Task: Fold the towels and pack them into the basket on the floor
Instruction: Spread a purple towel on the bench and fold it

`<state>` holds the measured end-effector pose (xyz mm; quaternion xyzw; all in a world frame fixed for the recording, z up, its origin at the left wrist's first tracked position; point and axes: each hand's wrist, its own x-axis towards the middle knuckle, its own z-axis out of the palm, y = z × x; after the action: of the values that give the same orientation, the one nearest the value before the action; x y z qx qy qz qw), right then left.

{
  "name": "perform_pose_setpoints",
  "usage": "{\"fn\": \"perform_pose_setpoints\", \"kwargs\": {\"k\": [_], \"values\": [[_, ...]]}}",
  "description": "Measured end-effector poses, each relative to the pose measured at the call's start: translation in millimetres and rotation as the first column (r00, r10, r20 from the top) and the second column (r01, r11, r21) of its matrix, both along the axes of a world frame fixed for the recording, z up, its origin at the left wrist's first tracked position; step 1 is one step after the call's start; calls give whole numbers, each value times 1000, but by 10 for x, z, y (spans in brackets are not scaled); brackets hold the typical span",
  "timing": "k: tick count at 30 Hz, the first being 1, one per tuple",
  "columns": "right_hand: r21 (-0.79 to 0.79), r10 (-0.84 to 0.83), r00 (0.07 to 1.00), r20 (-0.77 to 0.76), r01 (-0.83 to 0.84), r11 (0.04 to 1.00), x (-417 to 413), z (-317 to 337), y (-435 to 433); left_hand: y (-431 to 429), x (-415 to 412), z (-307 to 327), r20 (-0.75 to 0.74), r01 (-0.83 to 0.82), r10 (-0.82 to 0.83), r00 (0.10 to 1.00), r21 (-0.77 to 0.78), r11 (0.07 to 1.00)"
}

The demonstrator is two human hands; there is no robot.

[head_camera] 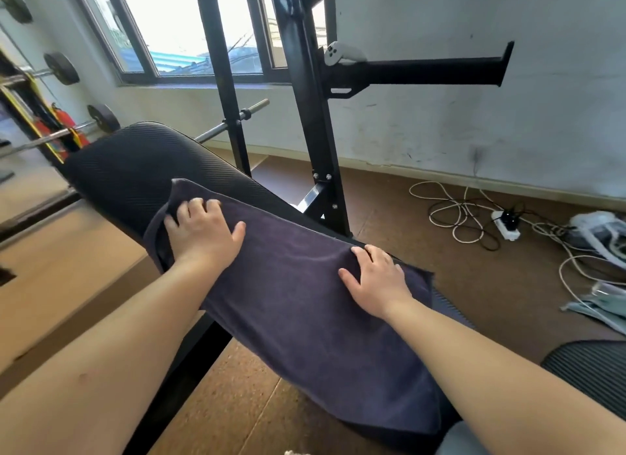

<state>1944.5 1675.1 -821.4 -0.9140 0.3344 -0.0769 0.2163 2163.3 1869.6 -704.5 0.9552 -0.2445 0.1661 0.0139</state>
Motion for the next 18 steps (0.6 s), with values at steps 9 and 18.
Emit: {"fn": "perform_pose_setpoints", "kwargs": {"k": [9, 18], "values": [[114, -37, 995, -94, 47, 992, 95, -183, -65, -187, 234, -72, -112, -33, 58, 992, 211, 977], [110, -94, 992, -82, 103, 989, 177, -235, -179, -521, 502, 23, -66, 65, -49, 997, 259, 964]]}}
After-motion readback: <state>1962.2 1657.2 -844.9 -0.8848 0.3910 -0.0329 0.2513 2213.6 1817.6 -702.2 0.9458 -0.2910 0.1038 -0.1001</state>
